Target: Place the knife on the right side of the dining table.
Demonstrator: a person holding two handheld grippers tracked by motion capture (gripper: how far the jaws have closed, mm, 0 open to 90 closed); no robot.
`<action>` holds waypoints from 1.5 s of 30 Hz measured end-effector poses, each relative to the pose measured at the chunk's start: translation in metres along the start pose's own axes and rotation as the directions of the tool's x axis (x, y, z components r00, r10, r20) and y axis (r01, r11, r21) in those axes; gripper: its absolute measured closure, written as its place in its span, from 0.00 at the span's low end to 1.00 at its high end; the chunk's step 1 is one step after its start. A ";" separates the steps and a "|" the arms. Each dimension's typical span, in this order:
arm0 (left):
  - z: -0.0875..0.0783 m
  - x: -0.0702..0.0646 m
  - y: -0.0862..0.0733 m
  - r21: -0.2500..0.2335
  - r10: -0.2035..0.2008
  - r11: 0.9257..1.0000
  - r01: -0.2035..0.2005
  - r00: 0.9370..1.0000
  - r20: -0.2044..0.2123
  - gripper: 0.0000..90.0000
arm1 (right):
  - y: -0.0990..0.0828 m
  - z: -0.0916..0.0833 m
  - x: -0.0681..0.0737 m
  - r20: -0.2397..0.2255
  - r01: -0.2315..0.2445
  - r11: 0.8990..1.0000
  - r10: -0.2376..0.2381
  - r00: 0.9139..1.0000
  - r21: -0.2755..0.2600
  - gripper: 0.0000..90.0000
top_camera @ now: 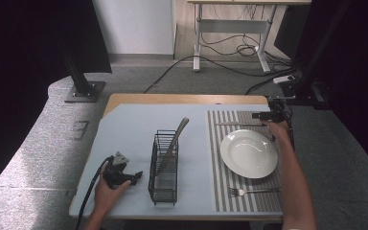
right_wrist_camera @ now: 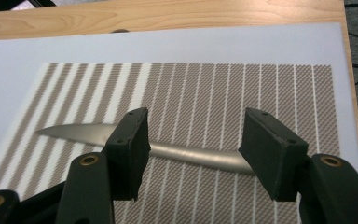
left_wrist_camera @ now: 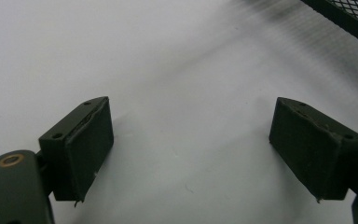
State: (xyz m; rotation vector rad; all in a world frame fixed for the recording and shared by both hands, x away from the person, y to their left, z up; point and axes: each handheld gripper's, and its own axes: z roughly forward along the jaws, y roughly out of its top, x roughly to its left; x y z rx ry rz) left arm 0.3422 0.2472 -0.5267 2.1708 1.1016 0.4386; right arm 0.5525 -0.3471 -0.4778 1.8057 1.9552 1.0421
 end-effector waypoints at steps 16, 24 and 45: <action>0.000 0.000 0.000 0.000 0.000 1.000 0.000 1.000 0.000 0.14 | -0.047 -0.057 0.050 -0.131 0.012 0.989 -0.032 0.991 -0.147 0.44; 0.000 0.000 0.000 0.000 0.000 1.000 0.000 1.000 0.000 0.14 | -0.078 -0.068 0.082 -0.189 0.064 0.986 -0.093 0.978 -0.152 0.44; 0.000 0.000 0.000 0.000 0.000 1.000 0.000 1.000 -0.001 0.14 | -0.155 -0.097 0.161 -0.290 0.179 0.960 -0.237 0.927 -0.213 0.44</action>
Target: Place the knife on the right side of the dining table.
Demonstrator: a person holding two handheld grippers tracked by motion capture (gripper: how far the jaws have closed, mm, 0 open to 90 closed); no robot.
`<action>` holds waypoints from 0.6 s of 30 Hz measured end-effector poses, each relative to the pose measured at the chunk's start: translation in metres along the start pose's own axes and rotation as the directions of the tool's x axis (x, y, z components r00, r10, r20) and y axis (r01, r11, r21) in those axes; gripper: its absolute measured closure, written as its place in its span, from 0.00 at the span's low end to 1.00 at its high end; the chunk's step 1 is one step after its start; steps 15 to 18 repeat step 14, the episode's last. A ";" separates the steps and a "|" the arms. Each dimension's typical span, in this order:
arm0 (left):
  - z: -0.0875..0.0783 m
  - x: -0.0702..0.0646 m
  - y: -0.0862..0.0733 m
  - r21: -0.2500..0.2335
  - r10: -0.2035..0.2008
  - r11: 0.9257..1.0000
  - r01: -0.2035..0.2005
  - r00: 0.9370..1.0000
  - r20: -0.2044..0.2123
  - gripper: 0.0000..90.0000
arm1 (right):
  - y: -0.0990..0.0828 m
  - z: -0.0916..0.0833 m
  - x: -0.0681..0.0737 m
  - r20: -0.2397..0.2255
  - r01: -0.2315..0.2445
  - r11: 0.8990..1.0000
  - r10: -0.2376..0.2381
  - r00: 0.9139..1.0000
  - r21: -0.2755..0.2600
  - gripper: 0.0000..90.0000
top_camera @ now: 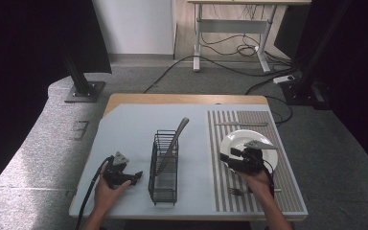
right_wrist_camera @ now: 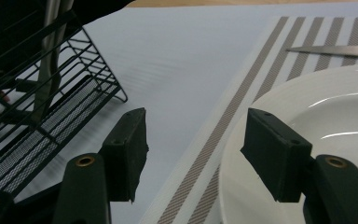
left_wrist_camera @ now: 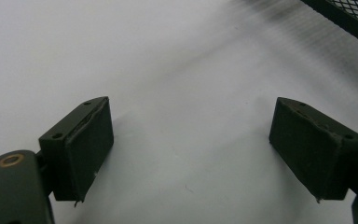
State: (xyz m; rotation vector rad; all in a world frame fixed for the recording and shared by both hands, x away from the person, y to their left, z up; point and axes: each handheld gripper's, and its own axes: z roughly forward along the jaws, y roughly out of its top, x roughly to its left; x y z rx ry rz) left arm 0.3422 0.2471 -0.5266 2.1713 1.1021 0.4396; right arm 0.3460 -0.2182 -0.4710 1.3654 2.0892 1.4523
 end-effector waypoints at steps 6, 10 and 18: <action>0.000 0.000 0.000 0.000 0.000 1.000 0.000 1.000 0.000 0.14 | -0.015 0.008 0.013 -0.016 0.049 0.999 -0.049 0.999 0.012 0.44; 0.000 0.000 0.000 0.000 0.000 1.000 0.000 1.000 0.000 0.14 | -0.019 0.011 0.017 -0.022 0.072 0.997 -0.072 0.997 0.005 0.44; 0.000 0.000 0.000 0.000 0.000 1.000 0.000 1.000 0.000 0.14 | -0.019 0.012 0.016 -0.025 0.077 0.997 -0.077 0.997 0.009 0.44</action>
